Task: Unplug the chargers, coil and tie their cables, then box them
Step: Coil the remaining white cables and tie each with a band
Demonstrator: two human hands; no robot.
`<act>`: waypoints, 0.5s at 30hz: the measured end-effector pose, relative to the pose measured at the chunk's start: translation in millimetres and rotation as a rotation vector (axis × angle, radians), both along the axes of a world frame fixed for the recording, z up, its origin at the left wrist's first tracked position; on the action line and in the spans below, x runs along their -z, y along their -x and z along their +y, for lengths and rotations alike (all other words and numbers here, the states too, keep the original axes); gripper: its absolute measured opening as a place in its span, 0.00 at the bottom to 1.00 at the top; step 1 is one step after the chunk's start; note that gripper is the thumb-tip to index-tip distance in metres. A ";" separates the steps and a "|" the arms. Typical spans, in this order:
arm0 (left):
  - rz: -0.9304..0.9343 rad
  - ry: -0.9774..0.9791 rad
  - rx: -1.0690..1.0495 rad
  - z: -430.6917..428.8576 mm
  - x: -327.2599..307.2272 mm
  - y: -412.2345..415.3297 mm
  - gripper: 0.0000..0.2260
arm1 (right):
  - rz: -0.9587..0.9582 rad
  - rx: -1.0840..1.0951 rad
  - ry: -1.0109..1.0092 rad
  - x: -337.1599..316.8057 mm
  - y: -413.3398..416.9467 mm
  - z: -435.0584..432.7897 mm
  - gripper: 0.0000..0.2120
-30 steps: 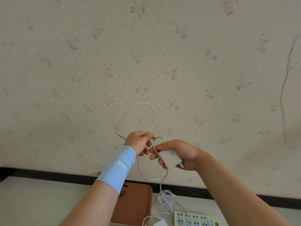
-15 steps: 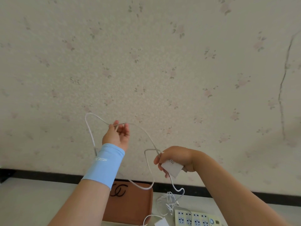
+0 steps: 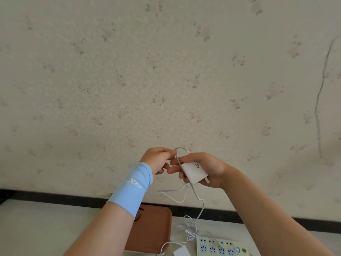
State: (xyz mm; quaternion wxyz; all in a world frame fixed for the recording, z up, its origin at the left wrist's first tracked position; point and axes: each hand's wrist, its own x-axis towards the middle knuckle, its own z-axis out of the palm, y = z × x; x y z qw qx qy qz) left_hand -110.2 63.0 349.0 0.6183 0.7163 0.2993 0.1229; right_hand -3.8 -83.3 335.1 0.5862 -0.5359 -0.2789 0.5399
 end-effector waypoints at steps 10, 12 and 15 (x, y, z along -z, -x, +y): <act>-0.732 0.520 -0.547 43.5 -9.9 -1.6 0.11 | -0.302 -0.240 0.374 18.9 1.6 -6.1 0.11; -0.715 0.646 -0.550 47.6 -6.3 0.8 0.12 | -0.277 -0.150 0.305 17.1 0.0 -3.9 0.10; -0.525 0.692 -0.408 37.0 -4.1 2.6 0.12 | -0.186 -0.016 0.188 10.5 0.5 0.4 0.12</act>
